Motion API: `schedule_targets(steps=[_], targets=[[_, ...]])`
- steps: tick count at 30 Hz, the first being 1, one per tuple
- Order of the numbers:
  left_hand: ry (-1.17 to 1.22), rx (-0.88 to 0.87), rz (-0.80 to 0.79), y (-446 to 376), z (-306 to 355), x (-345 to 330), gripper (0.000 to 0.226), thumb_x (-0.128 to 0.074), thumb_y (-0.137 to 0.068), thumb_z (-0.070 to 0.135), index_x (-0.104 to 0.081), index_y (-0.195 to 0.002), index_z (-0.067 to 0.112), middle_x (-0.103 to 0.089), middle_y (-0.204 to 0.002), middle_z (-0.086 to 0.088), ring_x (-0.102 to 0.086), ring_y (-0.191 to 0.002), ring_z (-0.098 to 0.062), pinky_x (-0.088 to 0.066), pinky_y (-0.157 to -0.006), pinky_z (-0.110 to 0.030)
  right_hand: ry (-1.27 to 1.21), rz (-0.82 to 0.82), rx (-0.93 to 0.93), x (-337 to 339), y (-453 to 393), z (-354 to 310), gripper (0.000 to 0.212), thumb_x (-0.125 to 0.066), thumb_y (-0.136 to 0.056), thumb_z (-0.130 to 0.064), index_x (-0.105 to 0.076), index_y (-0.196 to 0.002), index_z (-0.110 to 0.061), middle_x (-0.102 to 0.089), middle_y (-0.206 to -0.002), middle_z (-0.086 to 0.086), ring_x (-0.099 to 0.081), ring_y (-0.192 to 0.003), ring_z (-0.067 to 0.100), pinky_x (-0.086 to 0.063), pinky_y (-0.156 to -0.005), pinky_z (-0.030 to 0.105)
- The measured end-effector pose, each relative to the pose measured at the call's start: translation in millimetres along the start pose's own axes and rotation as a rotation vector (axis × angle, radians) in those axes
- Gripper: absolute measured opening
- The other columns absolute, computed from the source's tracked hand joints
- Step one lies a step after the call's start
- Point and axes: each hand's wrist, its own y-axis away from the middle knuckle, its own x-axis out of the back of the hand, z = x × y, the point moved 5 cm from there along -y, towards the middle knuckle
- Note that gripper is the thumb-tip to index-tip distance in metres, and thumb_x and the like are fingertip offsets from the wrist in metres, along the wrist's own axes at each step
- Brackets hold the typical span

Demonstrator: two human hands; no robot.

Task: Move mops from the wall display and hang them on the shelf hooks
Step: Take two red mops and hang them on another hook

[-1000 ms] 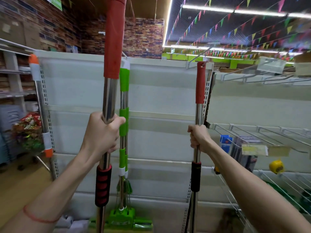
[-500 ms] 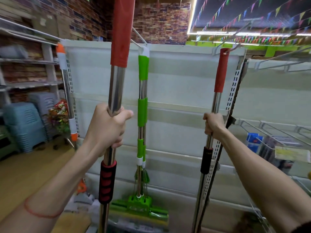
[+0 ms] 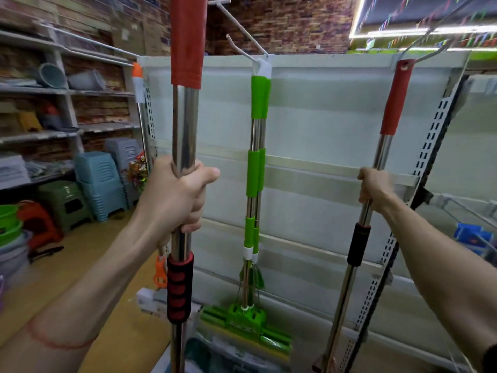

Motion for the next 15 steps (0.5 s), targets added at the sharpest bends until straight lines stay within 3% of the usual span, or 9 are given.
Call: schedule_targets(steps=[4,15], targets=[[0.002,0.005,-0.022,-1,-2,-2,0.057,-0.057,-0.104,0.010,-0.032,-0.054,0.023,-0.024,-0.037,0.007,-0.022,-0.025,-0.013,-0.028,-0.038,-0.019,-0.021,0.009,-0.005,-2,-14,1,0.017,-0.049,-0.084,-0.008,-0.045,-0.069,-0.016,-0.032,-0.053,0.003,-0.029,-0.043,0.018,-0.030,-0.043,0.023],[0.004,-0.012,-0.002,-2,-1,-9,0.054,-0.056,-0.103,0.006,-0.030,-0.057,0.016,-0.022,-0.037,0.003,-0.021,-0.024,-0.012,-0.028,-0.038,-0.018,0.015,0.044,0.010,-3,-30,2,0.012,-0.050,-0.086,-0.008,-0.050,-0.074,-0.010,-0.037,-0.060,0.009,-0.033,-0.049,0.022,-0.032,-0.049,0.030]])
